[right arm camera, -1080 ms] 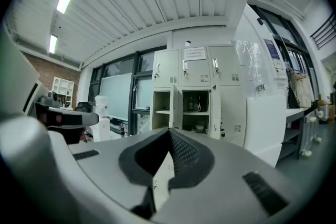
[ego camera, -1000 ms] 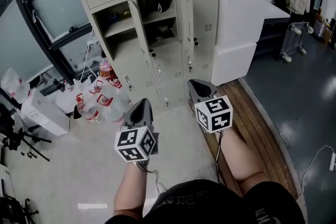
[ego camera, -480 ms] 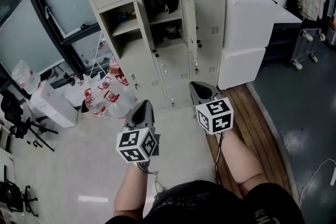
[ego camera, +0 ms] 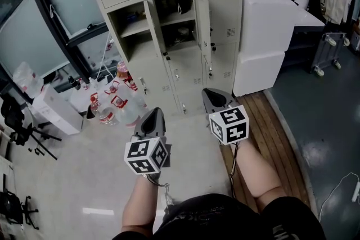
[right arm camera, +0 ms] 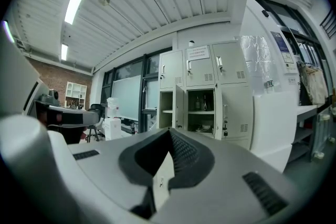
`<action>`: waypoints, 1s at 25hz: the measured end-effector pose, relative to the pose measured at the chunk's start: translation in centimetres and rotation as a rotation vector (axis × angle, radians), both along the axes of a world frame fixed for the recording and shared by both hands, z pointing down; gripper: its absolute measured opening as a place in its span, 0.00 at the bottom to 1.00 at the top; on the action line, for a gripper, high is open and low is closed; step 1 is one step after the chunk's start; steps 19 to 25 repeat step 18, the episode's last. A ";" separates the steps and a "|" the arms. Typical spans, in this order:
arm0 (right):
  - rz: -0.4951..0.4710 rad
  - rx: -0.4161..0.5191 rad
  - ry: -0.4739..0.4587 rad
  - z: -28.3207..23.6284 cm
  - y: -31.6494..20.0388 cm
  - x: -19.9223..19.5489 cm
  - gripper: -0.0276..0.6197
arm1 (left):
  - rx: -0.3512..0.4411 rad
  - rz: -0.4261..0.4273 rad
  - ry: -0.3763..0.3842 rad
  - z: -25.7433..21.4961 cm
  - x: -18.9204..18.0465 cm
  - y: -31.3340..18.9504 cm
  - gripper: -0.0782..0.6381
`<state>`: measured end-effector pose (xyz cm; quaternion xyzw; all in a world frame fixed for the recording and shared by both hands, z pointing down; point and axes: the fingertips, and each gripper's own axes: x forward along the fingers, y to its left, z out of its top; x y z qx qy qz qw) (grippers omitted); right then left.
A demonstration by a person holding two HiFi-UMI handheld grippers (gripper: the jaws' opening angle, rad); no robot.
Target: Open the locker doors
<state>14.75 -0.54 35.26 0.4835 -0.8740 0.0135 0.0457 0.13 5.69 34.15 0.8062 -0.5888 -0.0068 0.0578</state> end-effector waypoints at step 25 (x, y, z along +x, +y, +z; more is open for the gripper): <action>-0.008 -0.001 0.002 0.1 0.7 -0.4 0.04 | -0.006 -0.001 -0.005 0.1 -0.1 0.9 0.11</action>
